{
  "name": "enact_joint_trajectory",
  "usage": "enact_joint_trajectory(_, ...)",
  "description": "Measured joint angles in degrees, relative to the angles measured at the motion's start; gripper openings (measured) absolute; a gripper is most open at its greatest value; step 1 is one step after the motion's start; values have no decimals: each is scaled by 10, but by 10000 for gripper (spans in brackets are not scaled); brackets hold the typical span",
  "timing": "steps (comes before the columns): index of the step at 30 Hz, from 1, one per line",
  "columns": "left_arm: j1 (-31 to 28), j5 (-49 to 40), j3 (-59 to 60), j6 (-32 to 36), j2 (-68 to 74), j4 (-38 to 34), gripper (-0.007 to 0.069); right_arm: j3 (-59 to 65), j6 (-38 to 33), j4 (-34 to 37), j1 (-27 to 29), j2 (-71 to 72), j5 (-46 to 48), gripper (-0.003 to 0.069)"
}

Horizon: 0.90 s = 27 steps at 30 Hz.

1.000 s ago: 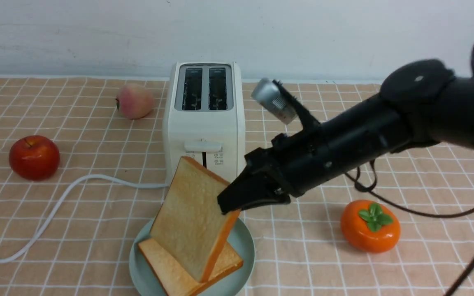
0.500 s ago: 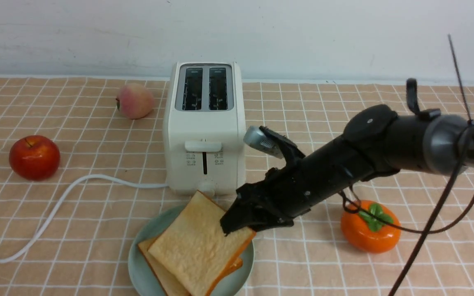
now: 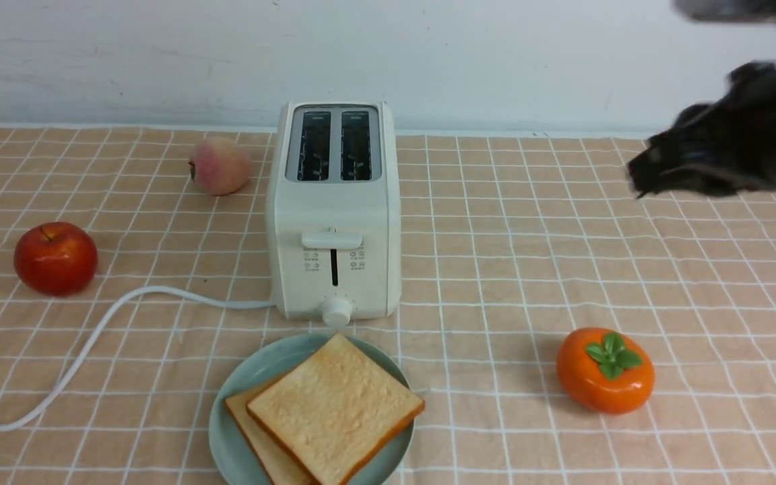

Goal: Take toasted bread from bread machine on light coffee tablecloth place on plate.

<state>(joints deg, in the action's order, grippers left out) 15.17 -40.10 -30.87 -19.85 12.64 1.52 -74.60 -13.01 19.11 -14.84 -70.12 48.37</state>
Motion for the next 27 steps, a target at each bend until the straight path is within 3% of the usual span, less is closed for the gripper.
enact_joint_trajectory(2,0,24,0,0,0,10,-14,22,22,-30,0,56,-23,-14)
enact_joint_trajectory(7,0,69,0,0,0,23,-14,136,78,-92,0,187,-111,-9)
enact_joint_trajectory(12,0,89,0,-1,0,11,-14,362,155,-164,0,365,-285,-8)
enact_joint_trajectory(17,0,89,0,-1,0,8,-14,536,183,-183,0,483,-442,-5)
enact_joint_trajectory(21,0,94,0,-1,0,8,-14,607,186,-183,0,524,-525,1)
enact_joint_trajectory(27,0,112,0,-1,0,14,-14,621,187,-183,0,543,-570,5)
